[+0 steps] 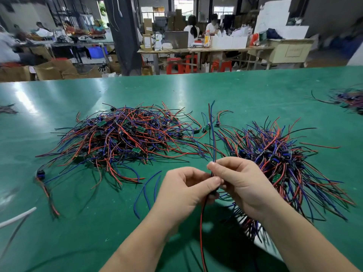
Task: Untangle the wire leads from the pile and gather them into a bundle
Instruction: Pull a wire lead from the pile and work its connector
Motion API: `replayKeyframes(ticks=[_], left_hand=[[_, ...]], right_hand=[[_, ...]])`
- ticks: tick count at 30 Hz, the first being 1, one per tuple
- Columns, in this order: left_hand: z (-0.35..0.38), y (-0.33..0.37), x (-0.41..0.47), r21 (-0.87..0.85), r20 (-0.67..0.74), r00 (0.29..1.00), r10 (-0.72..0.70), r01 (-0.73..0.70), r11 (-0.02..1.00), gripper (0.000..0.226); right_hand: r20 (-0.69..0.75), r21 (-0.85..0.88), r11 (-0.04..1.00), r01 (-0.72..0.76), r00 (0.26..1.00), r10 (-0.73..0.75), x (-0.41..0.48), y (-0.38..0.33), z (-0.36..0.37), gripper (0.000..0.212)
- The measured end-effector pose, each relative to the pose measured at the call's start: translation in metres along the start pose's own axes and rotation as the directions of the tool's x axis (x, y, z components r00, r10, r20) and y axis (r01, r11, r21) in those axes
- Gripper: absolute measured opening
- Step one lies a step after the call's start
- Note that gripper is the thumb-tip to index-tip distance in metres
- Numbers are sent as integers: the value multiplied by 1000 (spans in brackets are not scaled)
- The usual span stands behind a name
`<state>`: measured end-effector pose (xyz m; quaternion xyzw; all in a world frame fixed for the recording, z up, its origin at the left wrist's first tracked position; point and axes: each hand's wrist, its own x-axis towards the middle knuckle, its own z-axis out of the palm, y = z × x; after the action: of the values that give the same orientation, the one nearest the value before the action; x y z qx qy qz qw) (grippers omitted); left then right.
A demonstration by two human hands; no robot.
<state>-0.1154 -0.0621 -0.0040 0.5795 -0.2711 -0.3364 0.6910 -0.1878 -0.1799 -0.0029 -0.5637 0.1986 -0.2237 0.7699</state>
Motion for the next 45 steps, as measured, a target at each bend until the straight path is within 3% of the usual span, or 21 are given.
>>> replayKeyframes(ticks=[3, 5, 9, 12, 16, 18, 20, 23, 25, 27, 30, 32, 34, 36, 38, 40, 45], left_hand=[[-6, -2, -1, 183, 92, 987, -131, 113, 977, 17], [-11, -6, -2, 353, 203, 942, -269, 186, 917, 18], [-12, -12, -6, 611, 335, 829, -447, 169, 773, 18], [-13, -9, -3, 506, 248, 903, -351, 188, 842, 19], [-20, 1, 6, 111, -37, 984, -174, 177, 978, 28], [-24, 4, 11, -110, -184, 970, -157, 139, 984, 31], [-25, 3, 14, -237, -263, 949, -171, 108, 965, 31], [-22, -3, 13, -197, -243, 954, -176, 129, 972, 28], [-18, -8, 11, -107, -160, 973, -166, 150, 983, 26], [-16, -8, 9, -43, -97, 985, -144, 140, 989, 27], [-18, 0, 10, -42, -80, 990, -118, 115, 992, 38], [-27, 6, 12, 7, -150, 986, -75, 77, 997, 38], [-46, 10, 17, 186, -325, 943, 69, -8, 982, 18], [-74, 11, 23, 541, -477, 821, 314, -8, 841, 8], [-102, 6, 27, 790, -494, 737, 462, 158, 593, 20], [-123, -5, 31, 839, -518, 740, 429, 341, 425, 33], [-142, -21, 34, 767, -632, 746, 208, 564, 307, 49]], right_hand=[[-184, 171, 983, 69, 982, -37, 5, -13, -12, 14], [-322, 269, 952, 148, 945, -56, 8, -26, -24, 12], [-475, 411, 867, 282, 878, -61, 9, -39, -41, 17], [-539, 429, 826, 366, 837, -90, 10, -40, -45, 21], [-627, 273, 831, 486, 744, -229, 7, -33, -36, 19], [-594, 86, 835, 543, 701, -394, 3, -27, -28, 23], [-411, -95, 843, 530, 750, -518, -1, -20, -20, 21], [64, -343, 849, 403, 911, -407, -5, -5, -6, 20], [230, -544, 731, 413, 911, -343, -6, 6, 0, 24], [243, -641, 624, 447, 890, -387, -7, 10, 0, 23], [112, -562, 711, 423, 891, -441, -4, 2, -6, 18], [-41, -528, 737, 423, 854, -519, -1, -8, -15, 17], [-223, -550, 728, 409, 768, -601, 2, -19, -30, 16], [-334, -637, 694, 334, 692, -640, 5, -28, -46, 17], [-356, -755, 628, 191, 684, -636, 9, -32, -55, 26], [-370, -790, 603, 110, 699, -612, 10, -30, -55, 34], [-329, -793, 592, 147, 714, -618, 5, -28, -41, 34]])
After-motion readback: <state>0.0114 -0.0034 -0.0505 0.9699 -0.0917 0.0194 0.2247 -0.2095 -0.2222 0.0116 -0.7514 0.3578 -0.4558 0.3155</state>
